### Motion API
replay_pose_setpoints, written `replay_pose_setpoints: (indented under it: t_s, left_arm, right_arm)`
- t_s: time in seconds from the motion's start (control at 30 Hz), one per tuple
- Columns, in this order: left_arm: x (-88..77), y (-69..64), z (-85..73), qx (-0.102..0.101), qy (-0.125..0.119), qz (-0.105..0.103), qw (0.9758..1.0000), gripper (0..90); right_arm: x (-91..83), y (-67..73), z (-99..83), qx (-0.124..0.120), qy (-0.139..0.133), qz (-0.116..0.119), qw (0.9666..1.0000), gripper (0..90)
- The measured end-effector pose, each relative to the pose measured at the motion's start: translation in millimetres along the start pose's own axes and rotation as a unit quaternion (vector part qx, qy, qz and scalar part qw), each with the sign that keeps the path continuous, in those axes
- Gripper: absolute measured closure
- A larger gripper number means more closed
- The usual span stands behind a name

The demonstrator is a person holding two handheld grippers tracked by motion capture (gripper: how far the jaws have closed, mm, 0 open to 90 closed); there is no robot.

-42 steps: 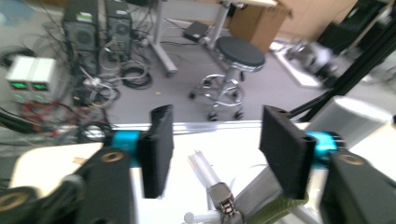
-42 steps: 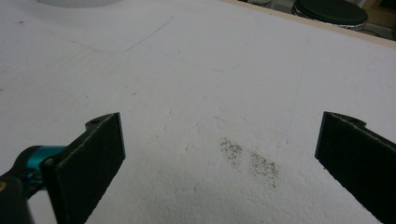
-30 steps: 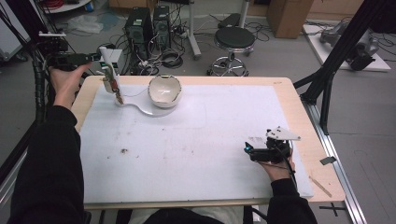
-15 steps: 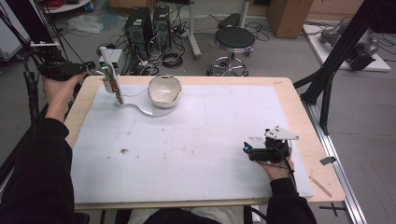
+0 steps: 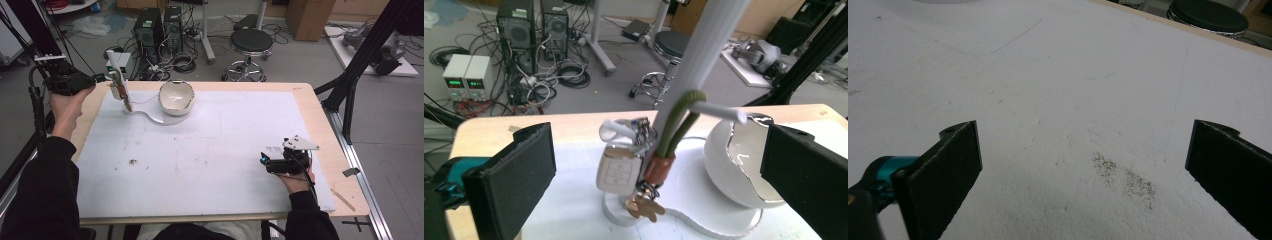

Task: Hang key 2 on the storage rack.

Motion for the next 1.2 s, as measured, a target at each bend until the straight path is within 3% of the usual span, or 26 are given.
replay_pose_setpoints:
  t_s: [0.3, 0.43, 0.53, 0.83, 0.93, 1.2]
  left_arm:
    - [-1.0, -9.0, -21.7, -0.001, -0.012, -0.005, 0.9999, 1.7]
    - [-2.8, -16.0, -26.4, 0.009, -0.025, 0.006, 0.9996, 1.7]
    - [-3.7, -24.4, -33.0, 0.008, -0.026, -0.007, 0.9996, 1.7]
    - [-1.2, -38.8, -51.8, 0.019, -0.012, -0.025, 0.9994, 1.7]
    - [-2.3, -47.6, -61.3, 0.044, -0.001, -0.023, 0.9987, 1.7]
    - [-5.1, -59.0, -85.7, 0.058, 0.011, -0.036, 0.9976, 1.7]
  right_arm:
    - [-0.9, -0.1, 0.6, -0.002, -0.002, 0.001, 1.0, 0.6]
    - [-1.3, -0.6, 0.6, -0.003, -0.002, 0.0, 1.0, 0.5]
    - [-1.6, -0.9, 0.6, -0.003, -0.003, 0.0, 1.0, 0.5]
    - [-1.8, -0.7, 0.1, -0.007, 0.0, 0.001, 1.0, 0.5]
    - [-2.6, -2.8, -1.5, -0.005, 0.001, -0.002, 1.0, 0.5]
    - [-4.1, -3.9, -2.0, -0.003, 0.001, -0.003, 1.0, 0.5]
Point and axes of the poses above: each handheld gripper's, and its own axes: x roughly forward along the jaws, z roughly out of its top, y roughly to its left, the point moved 5 cm from there along x, roughly forward along the jaws, and after that the axes turned 2 degrees about z, right-handed, at the moved point
